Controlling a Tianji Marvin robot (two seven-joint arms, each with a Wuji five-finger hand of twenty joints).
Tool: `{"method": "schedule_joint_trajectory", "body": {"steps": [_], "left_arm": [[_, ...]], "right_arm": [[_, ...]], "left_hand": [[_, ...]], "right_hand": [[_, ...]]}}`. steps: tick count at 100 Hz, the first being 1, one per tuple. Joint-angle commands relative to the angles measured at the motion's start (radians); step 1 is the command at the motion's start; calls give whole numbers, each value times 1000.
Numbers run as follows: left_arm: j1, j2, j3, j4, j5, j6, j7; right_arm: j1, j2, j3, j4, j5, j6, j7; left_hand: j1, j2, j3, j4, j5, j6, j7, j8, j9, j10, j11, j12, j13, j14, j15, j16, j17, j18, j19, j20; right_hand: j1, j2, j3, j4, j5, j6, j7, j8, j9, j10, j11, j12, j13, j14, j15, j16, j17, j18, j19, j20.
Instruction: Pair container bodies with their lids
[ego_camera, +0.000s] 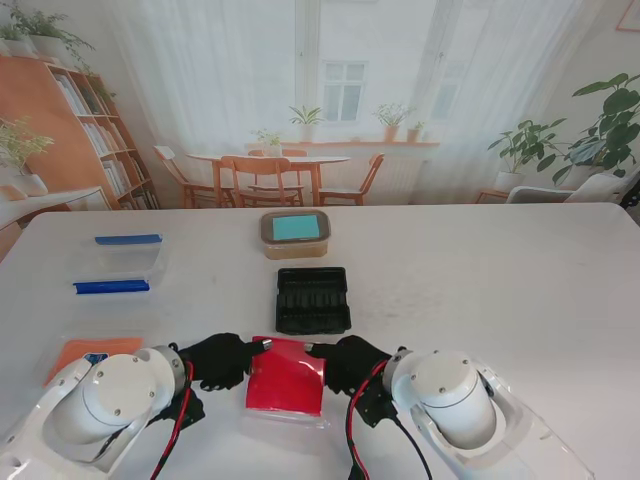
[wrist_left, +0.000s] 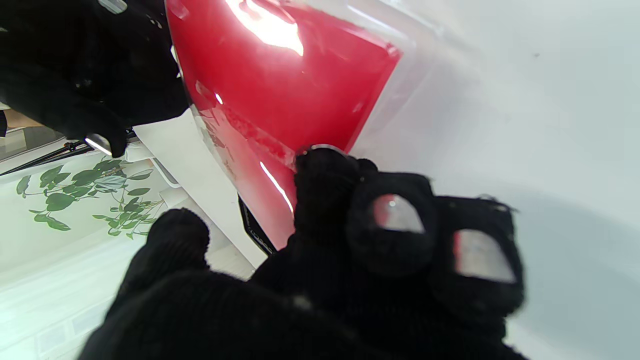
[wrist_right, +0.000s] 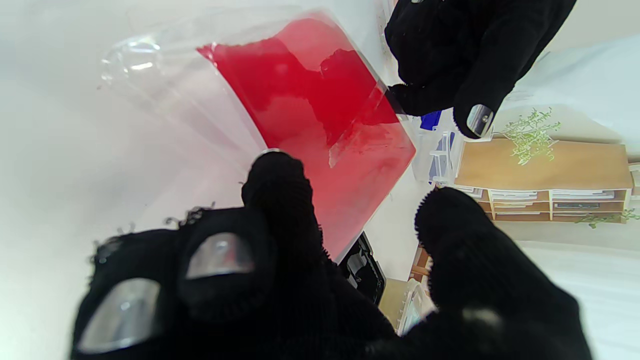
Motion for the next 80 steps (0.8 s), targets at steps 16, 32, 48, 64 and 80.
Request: {"method": "schedule_joint_trajectory", "body": {"steps": [16,32,48,64,80], "left_arm": [[-27,-11,22,-10,-18,7,-8],[-57,-12,36,0,-25,19,-6],[-88,-14,51,14,-32,31,-2],[-122,-16,66,32,-41,45,0],[-161,-18,84,54,-52,58,3]], "right_arm": [[31,-14,2,-6,11,-8,21],[55,-16,3,6,14,-6,24],[84,-19,1,26,23,-2,27],[122,-23,-3,53,32,4,30],[164,-28,-10,86,39,5,32]], "left_hand": [[-39,-1,-21,-35,20,-88,-4,-8,19,-54,-1,-7,18,74,34,-3,51,-111,277,-15],[-39,-1,-21,-35,20,-88,-4,-8,19,-54,-2,-6,18,74,34,-3,51,-111,277,-15],[-40,-2,-21,-35,20,-88,-4,-7,19,-54,-2,-6,18,74,34,-3,51,-111,277,-15],[-40,0,-21,-35,20,-88,-4,-7,19,-54,-2,-6,18,74,34,-3,52,-111,277,-15],[-39,-1,-21,-35,21,-88,-4,-7,19,-54,-2,-6,18,74,34,-4,52,-110,277,-15]], "right_hand": [[7,-26,10,28,-10,-106,-41,-19,0,132,30,17,10,-3,87,-8,74,-253,225,-13],[7,-28,12,28,-9,-106,-41,-18,1,130,30,17,10,-2,87,-7,74,-253,225,-12],[7,-29,14,28,-7,-106,-41,-18,2,131,29,18,10,-2,87,-7,74,-253,225,-11],[7,-31,15,28,-6,-107,-40,-18,2,131,28,19,10,-2,88,-7,74,-252,225,-11],[8,-32,16,29,-5,-107,-40,-18,2,131,28,19,10,-2,88,-6,74,-251,225,-10]]}}
